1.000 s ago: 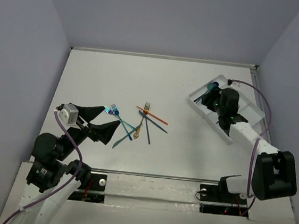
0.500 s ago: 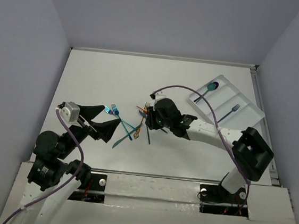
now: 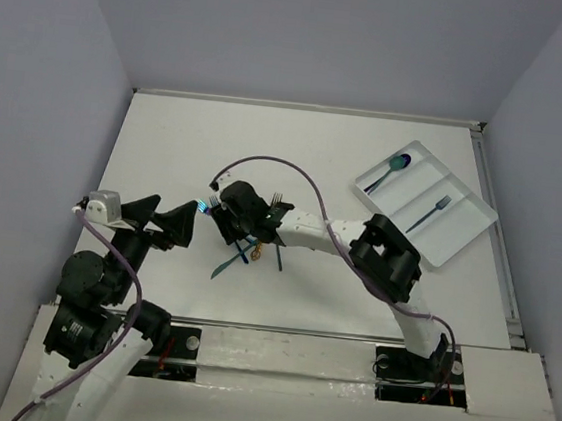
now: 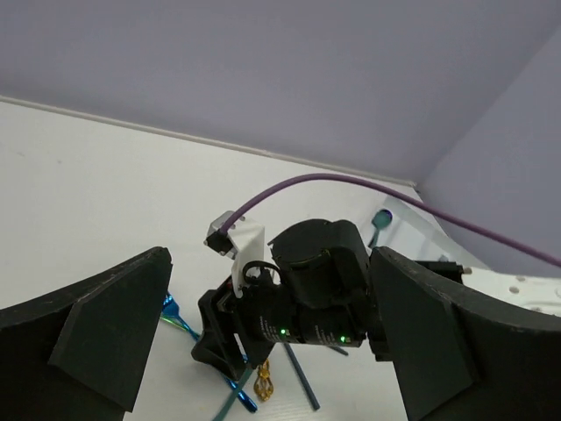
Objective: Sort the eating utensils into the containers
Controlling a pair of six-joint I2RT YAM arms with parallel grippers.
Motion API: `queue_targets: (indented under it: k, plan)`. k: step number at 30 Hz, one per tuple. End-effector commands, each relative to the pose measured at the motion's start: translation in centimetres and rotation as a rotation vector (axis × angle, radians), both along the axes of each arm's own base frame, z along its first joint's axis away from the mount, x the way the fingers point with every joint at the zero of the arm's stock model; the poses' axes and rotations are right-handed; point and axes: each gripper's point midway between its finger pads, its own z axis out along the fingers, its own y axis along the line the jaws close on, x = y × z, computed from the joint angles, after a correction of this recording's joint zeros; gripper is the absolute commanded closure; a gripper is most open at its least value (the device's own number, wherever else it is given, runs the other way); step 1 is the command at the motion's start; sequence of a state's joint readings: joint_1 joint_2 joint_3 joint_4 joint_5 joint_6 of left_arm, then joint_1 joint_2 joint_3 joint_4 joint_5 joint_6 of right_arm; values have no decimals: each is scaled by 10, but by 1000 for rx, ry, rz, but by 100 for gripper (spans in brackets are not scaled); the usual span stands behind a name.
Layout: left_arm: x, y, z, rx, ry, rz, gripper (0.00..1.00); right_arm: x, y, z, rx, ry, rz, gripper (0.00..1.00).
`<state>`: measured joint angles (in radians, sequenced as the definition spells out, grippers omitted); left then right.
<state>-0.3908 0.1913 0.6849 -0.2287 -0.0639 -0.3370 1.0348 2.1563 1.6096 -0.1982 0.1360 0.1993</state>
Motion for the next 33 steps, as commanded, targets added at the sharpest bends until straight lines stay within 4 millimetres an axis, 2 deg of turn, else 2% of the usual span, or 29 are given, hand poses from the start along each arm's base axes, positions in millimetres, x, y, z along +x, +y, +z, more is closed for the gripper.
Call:
queue_targets:
  k: [1, 3, 4, 6, 11, 22, 26, 28, 31, 33]
  plan:
    - [-6, 40, 23, -103, -40, 199, 1, 17, 13, 8, -45, -61, 19, 44]
    - [-7, 41, 23, -105, -39, 199, 1, 17, 20, 8, -59, -64, 27, 45]
    - [-6, 40, 22, -102, -39, 195, 1, 19, 19, -1, -80, -65, 22, 46]
    - [-6, 35, 22, -93, -44, 169, 1, 22, 19, -3, -94, -69, 15, 54]
    - [-6, 29, 22, -86, -52, 138, 1, 14, 19, -11, -139, -84, -3, 65]
    - [-4, 19, 20, -70, -53, 92, 1, 7, 8, -22, -220, -138, -47, 65]
    - [-4, 13, 21, -60, -60, 57, 1, 5, 9, -27, -228, -129, -29, 89]
    - [-4, 12, 20, -59, -59, 55, 1, 5, 11, -29, -222, -122, -27, 92]
    - [-3, 11, 20, -57, -58, 52, 1, 5, 17, -30, -199, -122, -21, 92]
    - [-3, 11, 20, -56, -58, 49, 1, 6, 19, -32, -192, -127, -21, 84]
